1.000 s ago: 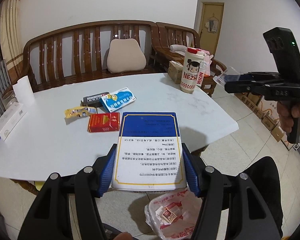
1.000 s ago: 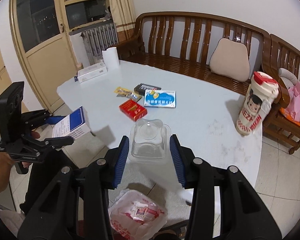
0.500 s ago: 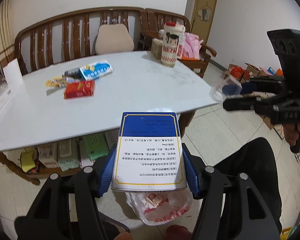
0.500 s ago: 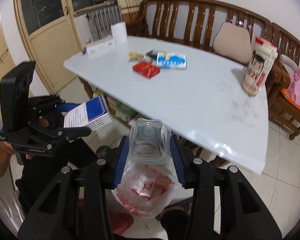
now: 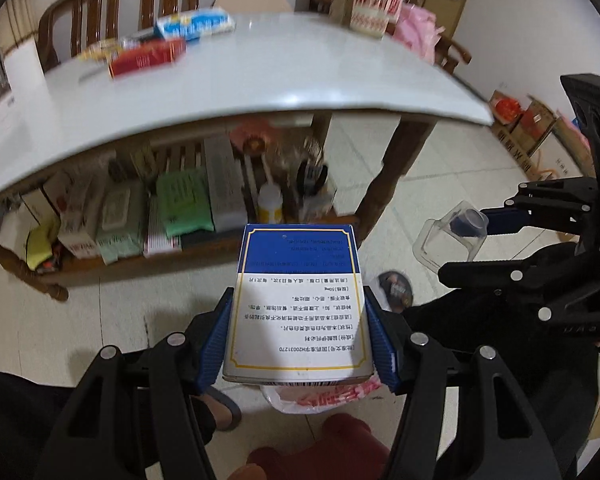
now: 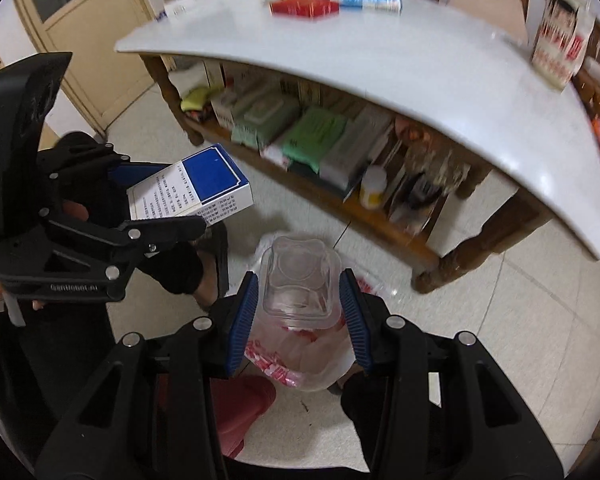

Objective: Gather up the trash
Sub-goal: 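Carry the card box and clear cup down over the trash bag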

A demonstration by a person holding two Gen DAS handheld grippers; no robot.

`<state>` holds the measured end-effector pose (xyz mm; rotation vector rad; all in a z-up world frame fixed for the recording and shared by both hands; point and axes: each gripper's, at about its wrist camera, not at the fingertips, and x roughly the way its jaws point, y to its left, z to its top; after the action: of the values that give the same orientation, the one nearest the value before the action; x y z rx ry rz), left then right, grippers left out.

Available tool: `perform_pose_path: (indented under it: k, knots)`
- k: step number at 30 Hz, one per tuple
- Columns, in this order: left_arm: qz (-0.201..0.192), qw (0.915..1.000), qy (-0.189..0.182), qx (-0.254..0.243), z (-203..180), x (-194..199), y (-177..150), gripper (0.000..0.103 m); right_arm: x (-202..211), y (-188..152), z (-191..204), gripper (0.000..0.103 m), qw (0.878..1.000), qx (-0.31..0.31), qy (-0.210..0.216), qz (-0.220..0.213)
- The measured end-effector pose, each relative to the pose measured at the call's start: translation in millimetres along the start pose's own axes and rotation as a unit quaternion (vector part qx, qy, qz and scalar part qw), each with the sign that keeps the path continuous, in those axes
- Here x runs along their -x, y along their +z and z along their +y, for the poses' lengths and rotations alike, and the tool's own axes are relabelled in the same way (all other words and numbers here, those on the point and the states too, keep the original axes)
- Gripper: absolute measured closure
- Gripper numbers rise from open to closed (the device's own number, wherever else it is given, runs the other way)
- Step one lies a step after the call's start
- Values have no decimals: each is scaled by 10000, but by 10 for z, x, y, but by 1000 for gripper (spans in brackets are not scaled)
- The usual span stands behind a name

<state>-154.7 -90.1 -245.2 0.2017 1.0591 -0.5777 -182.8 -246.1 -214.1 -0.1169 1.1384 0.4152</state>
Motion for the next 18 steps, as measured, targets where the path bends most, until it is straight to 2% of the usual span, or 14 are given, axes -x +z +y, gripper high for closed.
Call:
perform_pose_path:
  k: [7,18]
  knots:
    - [618,9977,-27,295,86,-539,-185,44,-623,-136,-70,61,9985,-15,2,541]
    - [1414,9882,-161,572,136,-1152,-323,44,-1176,-269,-194,61,9952,-117,75,970]
